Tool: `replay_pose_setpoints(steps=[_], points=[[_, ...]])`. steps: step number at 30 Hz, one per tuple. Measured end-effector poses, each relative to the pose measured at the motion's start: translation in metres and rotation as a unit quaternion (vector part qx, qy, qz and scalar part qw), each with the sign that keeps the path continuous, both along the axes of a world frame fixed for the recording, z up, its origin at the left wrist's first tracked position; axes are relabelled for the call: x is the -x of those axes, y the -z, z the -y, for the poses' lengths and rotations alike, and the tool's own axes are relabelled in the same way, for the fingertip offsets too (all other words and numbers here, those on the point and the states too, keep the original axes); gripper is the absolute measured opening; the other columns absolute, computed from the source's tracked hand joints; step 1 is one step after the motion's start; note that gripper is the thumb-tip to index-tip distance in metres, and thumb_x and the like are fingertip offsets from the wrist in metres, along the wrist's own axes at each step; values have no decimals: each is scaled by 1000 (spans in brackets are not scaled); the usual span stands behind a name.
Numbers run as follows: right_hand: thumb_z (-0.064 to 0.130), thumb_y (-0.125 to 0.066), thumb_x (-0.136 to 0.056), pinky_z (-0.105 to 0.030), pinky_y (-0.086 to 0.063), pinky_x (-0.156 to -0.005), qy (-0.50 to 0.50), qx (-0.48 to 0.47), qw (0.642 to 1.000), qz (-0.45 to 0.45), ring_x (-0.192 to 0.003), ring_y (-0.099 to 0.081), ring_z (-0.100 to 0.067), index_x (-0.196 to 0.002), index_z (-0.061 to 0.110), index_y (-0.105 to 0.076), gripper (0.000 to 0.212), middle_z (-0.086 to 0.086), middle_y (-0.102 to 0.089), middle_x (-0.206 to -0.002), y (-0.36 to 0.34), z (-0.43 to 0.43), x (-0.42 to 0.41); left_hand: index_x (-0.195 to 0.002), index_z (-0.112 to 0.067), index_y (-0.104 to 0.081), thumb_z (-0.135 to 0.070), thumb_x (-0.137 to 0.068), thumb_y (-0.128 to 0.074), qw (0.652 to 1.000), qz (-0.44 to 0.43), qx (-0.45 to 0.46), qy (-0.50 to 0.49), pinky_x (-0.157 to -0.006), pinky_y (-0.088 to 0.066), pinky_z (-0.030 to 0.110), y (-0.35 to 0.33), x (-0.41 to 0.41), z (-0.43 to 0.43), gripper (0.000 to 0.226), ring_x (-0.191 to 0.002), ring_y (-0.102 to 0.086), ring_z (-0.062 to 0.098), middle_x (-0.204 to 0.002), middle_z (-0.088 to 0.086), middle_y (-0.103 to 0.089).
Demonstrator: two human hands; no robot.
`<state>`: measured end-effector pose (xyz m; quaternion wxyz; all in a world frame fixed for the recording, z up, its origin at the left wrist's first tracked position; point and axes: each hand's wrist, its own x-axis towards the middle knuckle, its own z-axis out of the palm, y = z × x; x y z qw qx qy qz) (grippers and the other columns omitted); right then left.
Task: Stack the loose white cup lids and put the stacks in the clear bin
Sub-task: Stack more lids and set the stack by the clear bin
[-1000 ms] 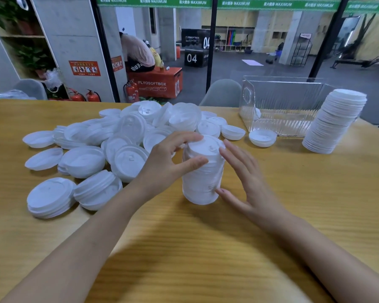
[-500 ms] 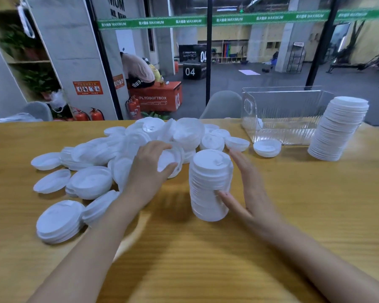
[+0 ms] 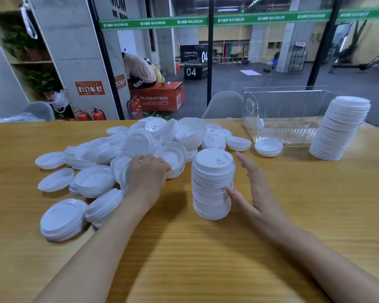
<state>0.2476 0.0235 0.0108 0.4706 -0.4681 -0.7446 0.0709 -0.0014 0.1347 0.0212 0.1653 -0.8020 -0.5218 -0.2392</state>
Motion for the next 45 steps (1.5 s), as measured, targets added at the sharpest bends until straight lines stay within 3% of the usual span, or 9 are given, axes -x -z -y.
replay_pose_setpoints(steps=[6,11,15,19,26,29,33,37,45], points=[[53,-46,-95,-21,-20,-117,-7,12,1000,2,-143,-25,-2,-146,48,-16,60,25,-21,-154,-2,2,0,-75,-23,-69,-24,-86,-73,994,110,1,-7,-100,-26,42,-9,-3,10,11,-89,-61,20,-76,-8,-69],[54,-46,-94,-16,-19,-115,-11,24,1000,-3,-141,-27,-1,-145,48,-18,58,29,-22,-152,-3,3,0,-75,-29,-59,-35,-82,-76,980,197,33,18,-94,-17,25,-19,-5,18,19,-88,-50,10,-75,-17,-55],[56,-45,-94,-14,-19,-114,-12,26,1000,-6,-142,-27,-1,-145,52,-15,60,34,-21,-151,-4,4,0,-93,-21,-63,-21,-78,-81,948,307,15,80,-85,-43,31,-29,-7,28,23,-75,-61,14,-72,-17,-57],[55,-46,-93,-15,-19,-115,-5,19,1000,-16,-142,-27,-1,-146,45,-19,61,32,-22,-151,-6,4,-2,-120,-21,-54,-9,-83,-76,895,430,0,117,-74,-45,8,-46,-14,47,45,-78,-64,1,-84,-15,-63],[47,-53,-92,-18,-26,-112,26,-43,997,-54,-137,-36,-5,-145,31,-33,59,22,-39,-147,-30,2,-1,-121,-27,-58,-16,-83,-67,697,647,203,233,-85,-53,26,-73,-27,70,41,-96,-69,10,-100,-5,-73],[45,-55,-92,-25,-29,-114,12,-47,997,-60,-139,-37,-8,-144,27,-41,57,16,-46,-145,-43,1,3,-121,-23,-60,-19,-76,-66,665,648,264,262,-91,-52,29,-74,-36,73,46,-99,-70,14,-105,3,-73],[42,-54,-93,-40,-29,-117,-9,-44,997,-68,-144,-32,-10,-143,26,-46,53,19,-48,-146,-43,3,7,-122,-21,-61,-22,-74,-68,657,643,289,268,-88,-52,26,-71,-40,72,49,-98,-70,14,-110,8,-72],[36,-52,-96,-44,-28,-118,-30,-55,995,-73,-146,-31,-15,-141,28,-48,46,12,-46,-150,-38,7,5,-125,-19,-64,-34,-75,-71,711,599,284,237,-93,-50,30,-65,-40,74,53,-102,-68,16,-116,-1,-71],[33,-50,-96,-22,-27,-112,-9,-56,997,-49,-135,-40,-15,-132,24,-59,38,14,-54,-141,-27,14,-3,-106,-49,-68,-49,-74,-68,790,522,261,191,-82,-41,16,-57,-36,81,32,-104,-59,1,-115,-21,-68]])
